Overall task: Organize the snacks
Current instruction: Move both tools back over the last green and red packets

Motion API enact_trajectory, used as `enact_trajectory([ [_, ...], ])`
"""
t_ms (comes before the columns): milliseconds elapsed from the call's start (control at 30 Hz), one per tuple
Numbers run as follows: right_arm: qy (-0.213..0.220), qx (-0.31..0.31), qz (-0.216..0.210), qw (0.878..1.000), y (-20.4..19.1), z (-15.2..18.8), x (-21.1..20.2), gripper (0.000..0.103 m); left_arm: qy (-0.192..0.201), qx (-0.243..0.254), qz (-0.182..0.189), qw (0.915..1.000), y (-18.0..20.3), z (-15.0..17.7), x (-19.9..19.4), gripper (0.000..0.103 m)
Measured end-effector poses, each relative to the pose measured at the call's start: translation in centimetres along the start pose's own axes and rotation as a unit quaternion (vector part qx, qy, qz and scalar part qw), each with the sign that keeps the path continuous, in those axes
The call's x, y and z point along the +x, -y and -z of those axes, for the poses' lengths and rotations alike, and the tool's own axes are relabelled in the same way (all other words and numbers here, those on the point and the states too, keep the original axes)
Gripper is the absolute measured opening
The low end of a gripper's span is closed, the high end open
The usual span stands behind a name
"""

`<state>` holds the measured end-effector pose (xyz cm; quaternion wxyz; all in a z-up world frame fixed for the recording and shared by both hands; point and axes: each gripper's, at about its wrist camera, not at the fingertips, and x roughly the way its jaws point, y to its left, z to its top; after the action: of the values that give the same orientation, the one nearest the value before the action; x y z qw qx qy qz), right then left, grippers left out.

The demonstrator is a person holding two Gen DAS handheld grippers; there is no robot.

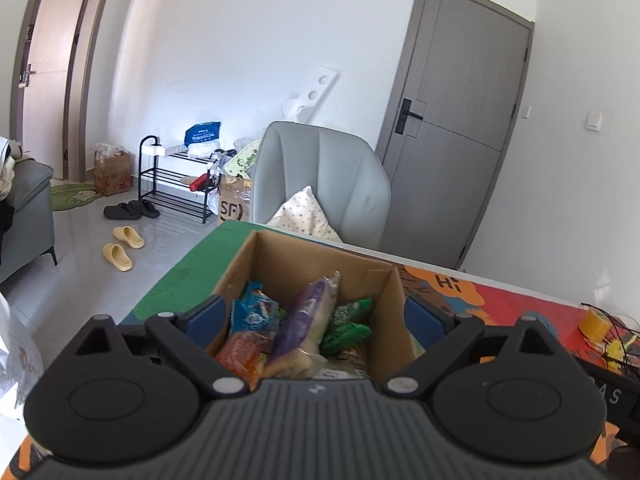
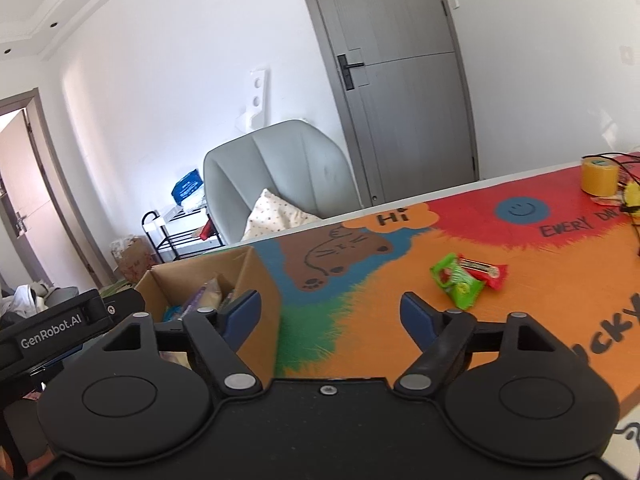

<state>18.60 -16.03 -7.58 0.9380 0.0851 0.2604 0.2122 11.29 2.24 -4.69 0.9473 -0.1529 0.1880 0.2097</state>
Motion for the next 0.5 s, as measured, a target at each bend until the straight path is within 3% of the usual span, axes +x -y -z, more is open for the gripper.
enact_trajectory([
  [500, 0.008, 0.032, 0.038, 0.999, 6.1, 0.5, -2.2, 0.094, -0.021, 0.059, 0.029, 0.9976, 6.4, 2.4, -0.4, 0.096],
])
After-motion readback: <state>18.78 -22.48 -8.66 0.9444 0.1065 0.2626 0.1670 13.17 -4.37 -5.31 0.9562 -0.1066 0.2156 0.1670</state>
